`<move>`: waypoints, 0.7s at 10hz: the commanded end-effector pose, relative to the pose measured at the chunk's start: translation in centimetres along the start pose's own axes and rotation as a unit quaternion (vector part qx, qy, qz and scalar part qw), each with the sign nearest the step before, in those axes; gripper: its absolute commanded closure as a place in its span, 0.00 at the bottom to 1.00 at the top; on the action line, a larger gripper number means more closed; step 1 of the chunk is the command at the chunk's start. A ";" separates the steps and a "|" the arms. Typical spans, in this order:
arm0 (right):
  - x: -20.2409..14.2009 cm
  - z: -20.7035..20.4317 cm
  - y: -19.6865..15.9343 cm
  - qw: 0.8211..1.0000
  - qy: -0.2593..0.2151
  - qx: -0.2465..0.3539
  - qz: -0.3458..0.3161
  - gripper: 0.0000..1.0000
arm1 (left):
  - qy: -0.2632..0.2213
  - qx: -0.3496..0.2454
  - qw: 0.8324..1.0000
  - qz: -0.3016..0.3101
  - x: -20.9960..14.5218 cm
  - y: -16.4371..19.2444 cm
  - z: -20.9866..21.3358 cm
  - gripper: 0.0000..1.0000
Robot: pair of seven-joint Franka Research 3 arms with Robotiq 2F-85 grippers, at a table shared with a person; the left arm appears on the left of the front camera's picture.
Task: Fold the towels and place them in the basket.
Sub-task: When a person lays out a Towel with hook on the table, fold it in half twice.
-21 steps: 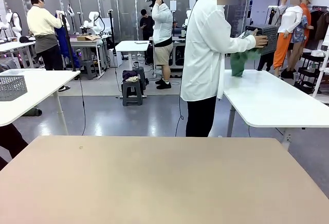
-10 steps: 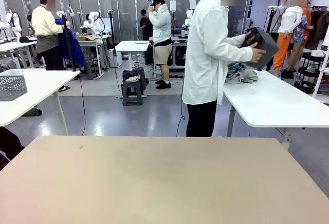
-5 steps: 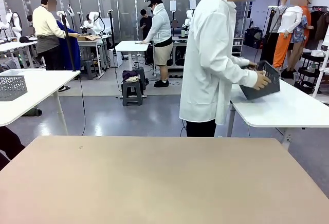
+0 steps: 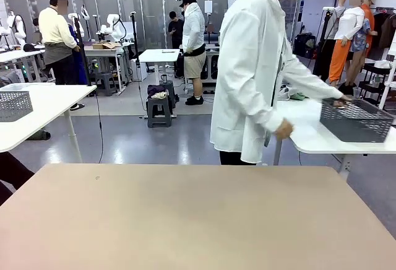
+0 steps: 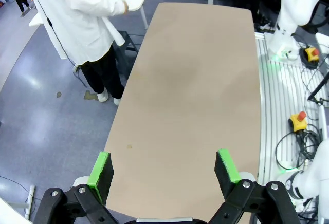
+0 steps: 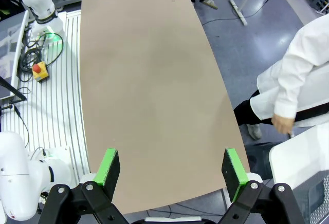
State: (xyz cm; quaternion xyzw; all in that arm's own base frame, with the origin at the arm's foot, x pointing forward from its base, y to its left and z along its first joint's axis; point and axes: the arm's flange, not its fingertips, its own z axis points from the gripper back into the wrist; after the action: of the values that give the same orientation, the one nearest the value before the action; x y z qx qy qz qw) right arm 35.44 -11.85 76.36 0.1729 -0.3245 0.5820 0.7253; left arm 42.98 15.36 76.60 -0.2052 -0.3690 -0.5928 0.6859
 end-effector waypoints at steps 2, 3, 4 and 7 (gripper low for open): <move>0.2 0.0 0.1 1.000 -0.004 0.002 0.002 0.00 | -0.004 0.003 1.000 -0.002 0.2 0.0 -0.1 0.00; 0.2 0.0 0.1 1.000 -0.004 0.002 0.002 0.00 | -0.004 0.003 1.000 -0.002 0.2 0.0 -0.1 0.00; 0.2 0.0 0.1 1.000 -0.004 0.002 0.002 0.00 | -0.004 0.003 1.000 -0.002 0.2 0.0 -0.1 0.00; 0.2 0.0 0.1 1.000 -0.004 0.002 0.002 0.00 | -0.004 0.003 1.000 -0.002 0.2 0.0 -0.1 0.00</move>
State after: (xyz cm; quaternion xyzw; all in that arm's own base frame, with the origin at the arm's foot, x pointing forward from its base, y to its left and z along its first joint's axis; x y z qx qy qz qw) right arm 35.44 -11.85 76.36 0.1729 -0.3245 0.5820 0.7253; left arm 42.99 15.33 76.60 -0.2052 -0.3688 -0.5930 0.6857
